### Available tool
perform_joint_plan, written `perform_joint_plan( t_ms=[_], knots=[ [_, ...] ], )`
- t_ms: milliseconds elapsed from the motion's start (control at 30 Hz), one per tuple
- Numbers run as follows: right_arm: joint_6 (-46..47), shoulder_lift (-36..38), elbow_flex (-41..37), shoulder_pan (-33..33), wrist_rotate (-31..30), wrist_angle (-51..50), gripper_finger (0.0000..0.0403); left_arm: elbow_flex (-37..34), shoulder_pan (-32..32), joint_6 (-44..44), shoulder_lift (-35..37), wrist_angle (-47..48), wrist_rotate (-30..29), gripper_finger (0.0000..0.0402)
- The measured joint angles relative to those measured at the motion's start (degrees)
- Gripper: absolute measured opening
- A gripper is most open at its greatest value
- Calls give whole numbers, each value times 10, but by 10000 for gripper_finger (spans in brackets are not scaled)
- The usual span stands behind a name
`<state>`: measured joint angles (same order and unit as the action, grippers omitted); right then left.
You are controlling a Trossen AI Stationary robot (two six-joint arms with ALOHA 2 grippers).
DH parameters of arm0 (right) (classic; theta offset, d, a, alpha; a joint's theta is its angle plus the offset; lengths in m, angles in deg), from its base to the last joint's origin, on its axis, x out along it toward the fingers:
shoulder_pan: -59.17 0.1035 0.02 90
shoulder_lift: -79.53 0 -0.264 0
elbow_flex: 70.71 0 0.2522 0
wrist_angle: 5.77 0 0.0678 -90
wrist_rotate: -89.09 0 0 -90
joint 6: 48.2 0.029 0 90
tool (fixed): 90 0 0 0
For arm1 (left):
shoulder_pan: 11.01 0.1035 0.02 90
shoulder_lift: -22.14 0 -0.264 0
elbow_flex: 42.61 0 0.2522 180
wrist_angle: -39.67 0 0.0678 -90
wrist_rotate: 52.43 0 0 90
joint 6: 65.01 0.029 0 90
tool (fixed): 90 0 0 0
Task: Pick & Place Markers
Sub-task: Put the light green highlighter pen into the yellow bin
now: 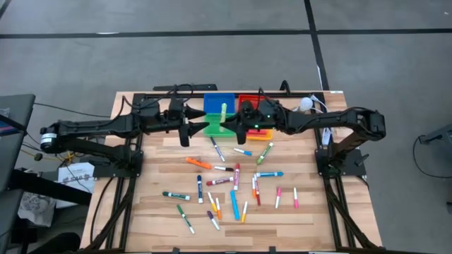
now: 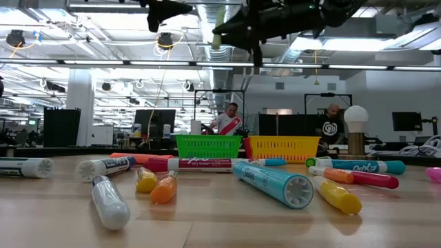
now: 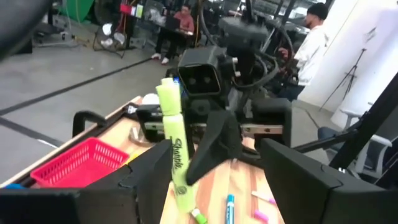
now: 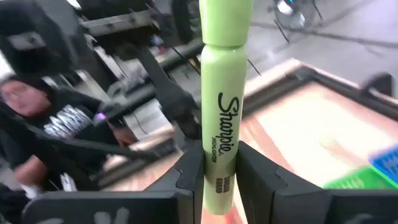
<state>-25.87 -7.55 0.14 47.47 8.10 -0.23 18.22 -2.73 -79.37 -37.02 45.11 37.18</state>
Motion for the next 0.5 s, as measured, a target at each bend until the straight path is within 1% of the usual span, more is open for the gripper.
perform_joint_plan(
  t_ms=[233,500],
  knots=[
    [-14,49,0,-26,-1,-113,65,0,0,0,-23,3,0,242],
    [-33,106,0,-58,-1,-232,65,-1,0,0,-28,5,0,242]
  ],
)
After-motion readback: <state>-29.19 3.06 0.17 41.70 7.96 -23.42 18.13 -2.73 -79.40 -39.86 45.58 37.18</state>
